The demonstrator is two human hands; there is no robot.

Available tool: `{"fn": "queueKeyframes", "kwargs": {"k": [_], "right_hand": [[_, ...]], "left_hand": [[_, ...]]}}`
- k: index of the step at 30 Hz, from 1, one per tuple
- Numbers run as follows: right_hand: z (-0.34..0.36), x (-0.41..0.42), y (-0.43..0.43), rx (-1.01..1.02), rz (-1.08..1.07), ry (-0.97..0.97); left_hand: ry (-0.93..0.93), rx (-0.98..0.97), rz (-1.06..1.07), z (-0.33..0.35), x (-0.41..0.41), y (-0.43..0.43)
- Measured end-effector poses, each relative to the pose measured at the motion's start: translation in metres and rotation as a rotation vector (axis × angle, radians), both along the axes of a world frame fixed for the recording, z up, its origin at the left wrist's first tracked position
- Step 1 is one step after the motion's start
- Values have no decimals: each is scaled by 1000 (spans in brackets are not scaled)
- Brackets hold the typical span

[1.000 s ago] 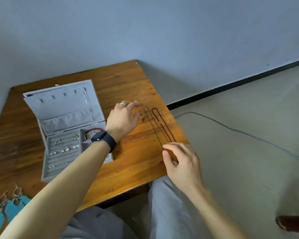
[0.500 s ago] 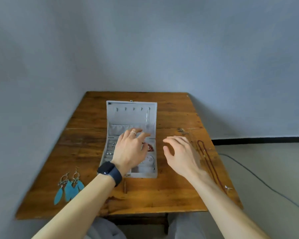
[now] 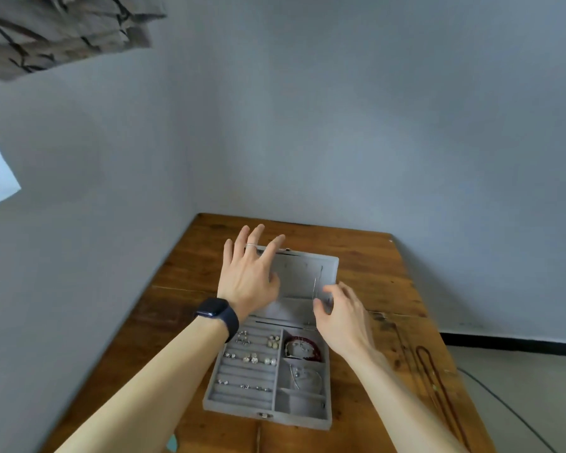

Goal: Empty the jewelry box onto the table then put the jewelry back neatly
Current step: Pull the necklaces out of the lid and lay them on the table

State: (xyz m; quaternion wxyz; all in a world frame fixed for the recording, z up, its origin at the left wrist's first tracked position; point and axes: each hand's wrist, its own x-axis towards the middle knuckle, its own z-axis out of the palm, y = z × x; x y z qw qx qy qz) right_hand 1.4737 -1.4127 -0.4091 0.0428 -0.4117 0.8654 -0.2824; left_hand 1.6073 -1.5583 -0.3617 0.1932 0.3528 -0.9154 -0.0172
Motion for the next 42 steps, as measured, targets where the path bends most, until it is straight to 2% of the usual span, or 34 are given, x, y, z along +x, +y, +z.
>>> {"fn": "queueKeyframes", "kwargs": {"k": [3, 6, 13, 18, 20, 25, 31, 36, 42], "right_hand": [[-2, 2, -12, -1, -46, 22], [-4, 4, -18, -30, -106, 48], [-10, 16, -32, -6, -275, 78], [-9, 17, -37, 54, -296, 134], [-8, 15, -35, -10, -263, 131], [10, 5, -31, -353, -178, 233], [50, -8, -41, -477, -41, 147], [79, -10, -43, -572, 9, -130], [119, -4, -35, -664, 72, -343]], "left_hand": [[-27, 173, -28, 1, -4, -15], [39, 284, -69, -4, -3, -24], [93, 272, -114, -9, 6, -24], [76, 224, -110, -9, 11, -21], [76, 210, -110, -9, 12, -20], [89, 170, -116, -12, 14, -18], [105, 154, -112, -14, 18, -17], [110, 146, -114, -10, 18, -15], [83, 152, -94, -4, 17, -13]]}}
